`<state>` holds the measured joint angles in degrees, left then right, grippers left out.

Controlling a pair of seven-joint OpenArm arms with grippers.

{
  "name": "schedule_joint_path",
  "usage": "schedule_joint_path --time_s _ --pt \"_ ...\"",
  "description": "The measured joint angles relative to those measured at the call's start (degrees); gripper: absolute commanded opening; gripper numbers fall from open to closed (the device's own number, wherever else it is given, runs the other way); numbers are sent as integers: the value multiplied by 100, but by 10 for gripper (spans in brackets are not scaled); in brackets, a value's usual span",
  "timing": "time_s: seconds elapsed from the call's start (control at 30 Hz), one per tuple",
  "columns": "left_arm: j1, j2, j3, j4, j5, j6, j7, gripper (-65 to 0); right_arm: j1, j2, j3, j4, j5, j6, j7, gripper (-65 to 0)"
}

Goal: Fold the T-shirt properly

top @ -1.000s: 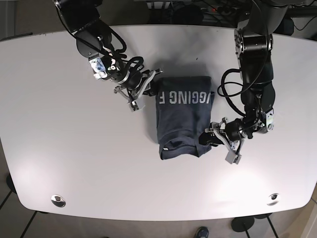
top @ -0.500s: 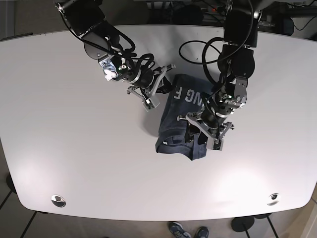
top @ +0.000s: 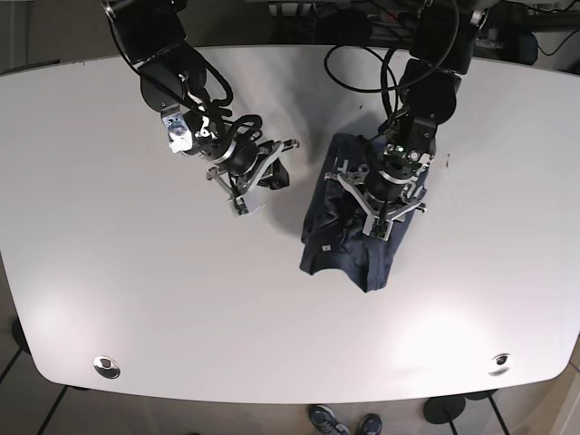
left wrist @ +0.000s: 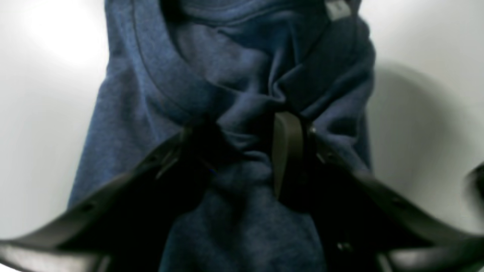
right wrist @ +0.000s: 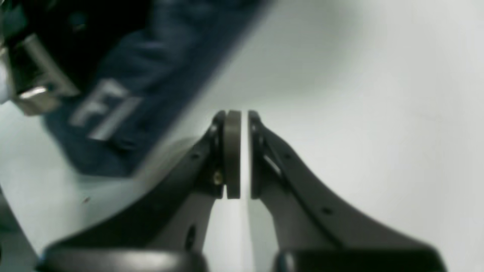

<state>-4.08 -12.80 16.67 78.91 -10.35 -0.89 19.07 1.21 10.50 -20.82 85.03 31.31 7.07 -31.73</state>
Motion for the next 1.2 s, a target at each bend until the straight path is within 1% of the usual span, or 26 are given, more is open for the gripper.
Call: schedule_joint_path --time_s 0.07,0.1,0.17,0.2,0.3,0.33,0.37,0.43,0.5,0.57,0.63,0.73,0.9,1.0,1.03,1.13,1.2 --pt "22 -225 -4 -153 -44 -35 -240 -407 -63 15 175 0 0 4 -4 -626" --pt "9 -330 -50 -251 -87 -210 -319 -407 -92 13 234 0 -2 2 2 -626" --pt "-39 -490 -472 -522 -203 -911 -407 -407 -120 13 291 0 -2 7 -2 -626" --pt "-55 -553 -1038 -774 -258 -1432 -411 -407 -120 13 289 0 -2 7 -4 -626" --pt "-57 -892 -2155 -1480 -369 -2332 -483 -407 -118 15 289 0 -2 28 0 -626" --pt "-181 -1169 -2509 -1917 -367 -2588 -483 -407 -120 17 289 0 -4 28 -2 -626" --pt "-426 -1530 -2542 -2411 -315 -2702 -487 -407 -118 20 289 0 -2 31 0 -626" --pt "-828 -2015 -2540 -3235 -254 -2905 -474 -407 -120 31 289 0 -2 31 -4 -626" --pt "-1252 -2717 -2544 -4391 -92 -3252 -470 -407 -120 33 289 33 -2 28 -7 -626" --pt "-1266 -3115 -2553 -4913 0 -3504 -769 -407 -127 46 289 166 -2 28 -26 -626" --pt "-1182 -3401 -2553 -5270 44 -3580 -1093 -407 -120 59 289 348 -2 26 -20 -626" --pt "-802 -3687 -2551 -5320 66 -3582 -1207 -407 -122 173 291 560 -2 20 -22 -626" --pt "-227 -4041 -2551 -5217 81 -3606 -1231 -407 -133 173 293 603 -17 26 -24 -626" --pt "-107 -4286 -2540 -5263 258 -3604 -960 -410 -271 302 291 730 -15 17 -46 -626" --pt "-101 -4330 -2540 -5250 304 -3604 -946 -410 -304 319 297 774 -28 20 -42 -626" --pt "-66 -4339 -2559 -4719 332 -3611 -850 -411 -317 308 297 793 -26 20 -35 -626" --pt "-81 -4264 -2938 -4218 293 -3615 -925 -411 -332 302 286 793 -24 24 -39 -626"
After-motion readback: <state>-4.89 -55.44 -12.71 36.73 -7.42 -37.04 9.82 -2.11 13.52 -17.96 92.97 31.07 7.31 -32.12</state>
